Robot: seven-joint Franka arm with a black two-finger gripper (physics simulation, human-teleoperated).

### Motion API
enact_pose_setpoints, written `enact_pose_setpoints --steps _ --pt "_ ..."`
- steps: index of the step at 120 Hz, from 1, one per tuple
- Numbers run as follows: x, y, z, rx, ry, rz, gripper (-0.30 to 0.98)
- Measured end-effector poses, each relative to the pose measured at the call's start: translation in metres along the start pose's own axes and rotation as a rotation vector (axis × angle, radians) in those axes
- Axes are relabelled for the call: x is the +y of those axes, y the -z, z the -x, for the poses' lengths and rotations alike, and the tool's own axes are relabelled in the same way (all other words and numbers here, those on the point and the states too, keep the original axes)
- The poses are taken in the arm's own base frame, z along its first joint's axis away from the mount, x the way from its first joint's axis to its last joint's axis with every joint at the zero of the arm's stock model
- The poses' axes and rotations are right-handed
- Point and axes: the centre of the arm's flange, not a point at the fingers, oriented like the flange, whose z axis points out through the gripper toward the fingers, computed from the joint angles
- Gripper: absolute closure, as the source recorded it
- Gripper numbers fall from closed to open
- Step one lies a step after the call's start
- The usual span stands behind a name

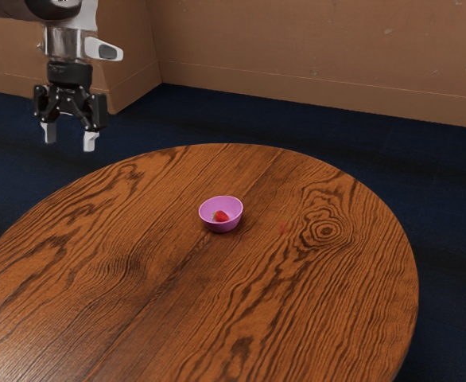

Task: Take strawberry from the bowl

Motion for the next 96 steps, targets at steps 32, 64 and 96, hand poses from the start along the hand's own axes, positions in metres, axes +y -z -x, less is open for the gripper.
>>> enact_pose_setpoints --steps 32,64,96 --pt "-0.003 0.024 -0.025 0.252 -0.008 -0.006 0.00" --pt "-0.013 -0.026 -0.105 0.286 -0.292 -0.099 0.01" --pt "-0.017 -0.157 -0.222 0.274 -0.681 -0.108 0.21"
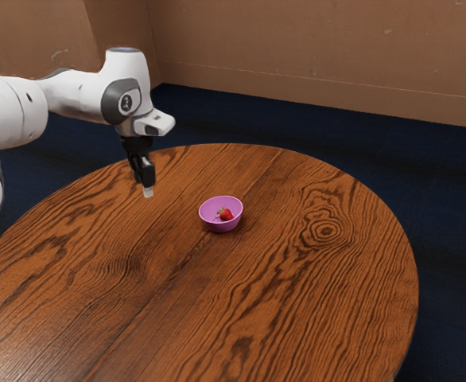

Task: Take strawberry from the bowl

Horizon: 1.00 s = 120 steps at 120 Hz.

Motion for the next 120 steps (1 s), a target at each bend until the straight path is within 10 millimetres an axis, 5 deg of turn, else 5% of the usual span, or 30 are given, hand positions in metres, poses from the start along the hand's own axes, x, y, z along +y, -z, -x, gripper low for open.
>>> enact_pose_setpoints --steps 21,49,120 --pt "0.000 0.019 -0.033 0.101 -0.240 -0.079 0.28" --pt "0.031 0.007 -0.080 0.149 -0.544 -0.093 0.30" --pt "0.042 -0.059 -0.130 0.190 -0.798 -0.122 0.34"
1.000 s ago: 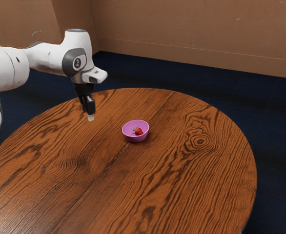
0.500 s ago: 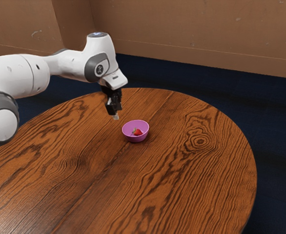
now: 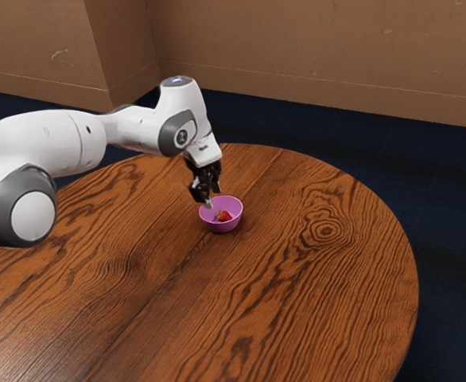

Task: Take strawberry from the bowl

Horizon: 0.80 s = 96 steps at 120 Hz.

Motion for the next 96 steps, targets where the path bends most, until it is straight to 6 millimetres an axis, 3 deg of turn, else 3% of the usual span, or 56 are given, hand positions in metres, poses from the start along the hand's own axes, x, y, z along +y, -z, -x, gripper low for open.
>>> enact_pose_setpoints --steps 25,96 --pt "0.003 -0.014 -0.010 0.002 -0.007 0.010 0.45" --pt "-0.010 -0.047 -0.005 -0.012 0.034 0.004 0.38"
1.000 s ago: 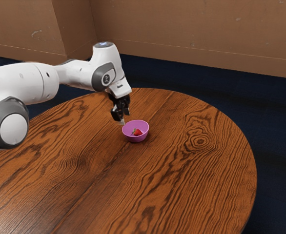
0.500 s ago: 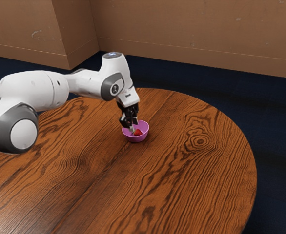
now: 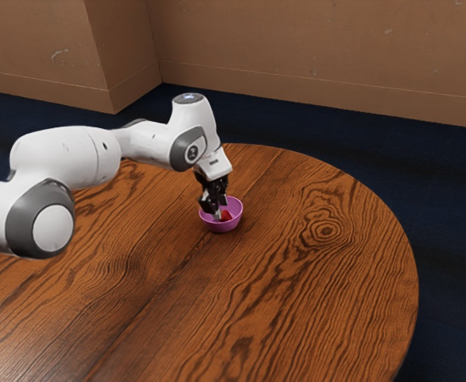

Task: Take strawberry from the bowl

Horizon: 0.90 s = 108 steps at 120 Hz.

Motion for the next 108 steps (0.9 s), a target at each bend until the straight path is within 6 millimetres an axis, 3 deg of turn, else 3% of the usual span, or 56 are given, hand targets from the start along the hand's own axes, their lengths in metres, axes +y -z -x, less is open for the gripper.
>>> enact_pose_setpoints --steps 59,108 --pt "0.003 -0.014 -0.004 -0.002 0.020 0.016 0.38" --pt "0.003 -0.019 -0.002 -0.003 0.032 0.018 0.49"
